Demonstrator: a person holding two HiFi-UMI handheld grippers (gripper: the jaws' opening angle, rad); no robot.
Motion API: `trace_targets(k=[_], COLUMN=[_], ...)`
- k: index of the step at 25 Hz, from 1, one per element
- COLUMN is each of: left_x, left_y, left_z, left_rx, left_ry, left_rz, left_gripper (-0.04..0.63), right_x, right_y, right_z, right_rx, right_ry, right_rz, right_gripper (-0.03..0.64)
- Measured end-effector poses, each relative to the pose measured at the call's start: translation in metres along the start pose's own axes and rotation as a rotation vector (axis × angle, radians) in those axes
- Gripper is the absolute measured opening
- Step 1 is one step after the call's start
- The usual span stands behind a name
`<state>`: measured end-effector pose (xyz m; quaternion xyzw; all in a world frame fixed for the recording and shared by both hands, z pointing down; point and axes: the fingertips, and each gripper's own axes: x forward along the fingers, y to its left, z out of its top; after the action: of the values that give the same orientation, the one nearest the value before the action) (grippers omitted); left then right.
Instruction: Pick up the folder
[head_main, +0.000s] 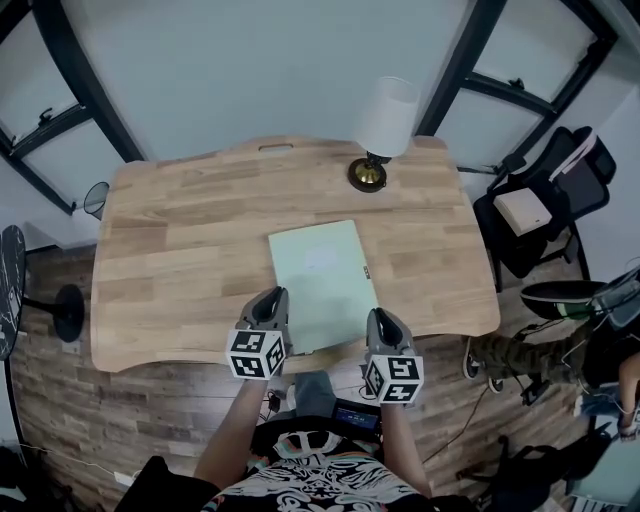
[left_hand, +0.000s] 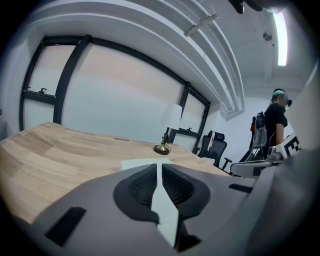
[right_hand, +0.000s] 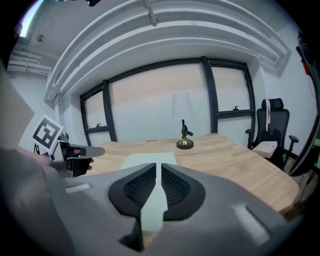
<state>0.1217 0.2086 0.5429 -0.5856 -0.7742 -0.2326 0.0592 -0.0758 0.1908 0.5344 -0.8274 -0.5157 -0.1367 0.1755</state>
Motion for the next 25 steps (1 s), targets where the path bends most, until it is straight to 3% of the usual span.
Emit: trace_targets(k=[4, 12, 20, 25], left_x=[0.016, 0.036, 0.055, 0.063], left_y=[0.009, 0.027, 0.036, 0.045], left_z=[-0.006, -0.028, -0.052, -0.071], left_rx=[-0.028, -0.082, -0.162, -0.193], left_ry=[0.028, 0.096, 0.180, 0.234], left_rz=[0.002, 0.029, 0.051, 0.085], left_gripper=[0.064, 0.091, 0.178, 0.240], right_x=[0.020, 0.055, 0.094, 0.115], right_y=[-0.005, -0.023, -0.039, -0.052], right_z=[-0.001, -0.013, -0.024, -0.039], right_rx=[-0.001, 0.012, 0.002, 0.033], right_ry=[0.023, 0.097, 0.175, 0.247], right_rz=[0.011, 0.025, 0.049, 0.074], right_gripper=[0.019, 0.025, 0.038, 0.122])
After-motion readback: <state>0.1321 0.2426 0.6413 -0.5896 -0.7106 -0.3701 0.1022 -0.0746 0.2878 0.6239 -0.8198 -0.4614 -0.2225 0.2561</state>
